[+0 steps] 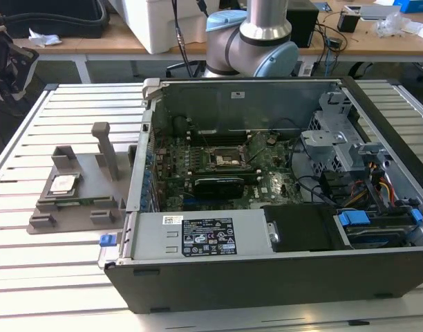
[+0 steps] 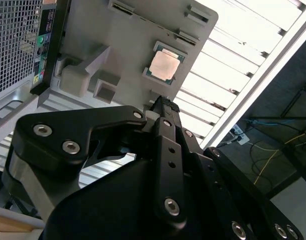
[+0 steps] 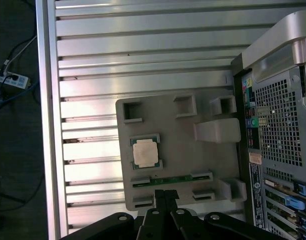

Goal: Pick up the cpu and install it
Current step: 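Reach for the cpu, then pick up the cpu and move it towards the insertion slot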

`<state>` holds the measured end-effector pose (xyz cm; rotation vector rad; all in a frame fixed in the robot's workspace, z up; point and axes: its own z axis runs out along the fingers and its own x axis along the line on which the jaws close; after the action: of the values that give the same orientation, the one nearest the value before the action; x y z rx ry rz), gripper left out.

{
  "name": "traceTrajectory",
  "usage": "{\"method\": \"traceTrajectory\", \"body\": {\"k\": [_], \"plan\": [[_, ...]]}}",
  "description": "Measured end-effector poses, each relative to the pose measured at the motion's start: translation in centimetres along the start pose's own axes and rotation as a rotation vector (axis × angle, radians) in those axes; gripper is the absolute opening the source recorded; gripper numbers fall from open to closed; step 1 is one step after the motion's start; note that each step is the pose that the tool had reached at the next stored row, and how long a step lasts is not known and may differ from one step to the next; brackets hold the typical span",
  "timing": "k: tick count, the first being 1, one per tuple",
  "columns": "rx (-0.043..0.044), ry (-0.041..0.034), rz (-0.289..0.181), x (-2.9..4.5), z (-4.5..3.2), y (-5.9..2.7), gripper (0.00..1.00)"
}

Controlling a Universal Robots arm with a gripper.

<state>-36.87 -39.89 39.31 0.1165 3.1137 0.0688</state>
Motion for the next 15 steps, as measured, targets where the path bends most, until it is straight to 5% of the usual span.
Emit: {"method": "traceTrajectory", "body": {"k": [11,13,15], "plan": [[0.0,0.0,0.0,0.02,0.0,0.0,0.11],[0.0,0.0,0.0,0.02,0.0,0.0,0.29],[0.0,0.0,0.0,0.02,0.0,0.0,0.36]]}}
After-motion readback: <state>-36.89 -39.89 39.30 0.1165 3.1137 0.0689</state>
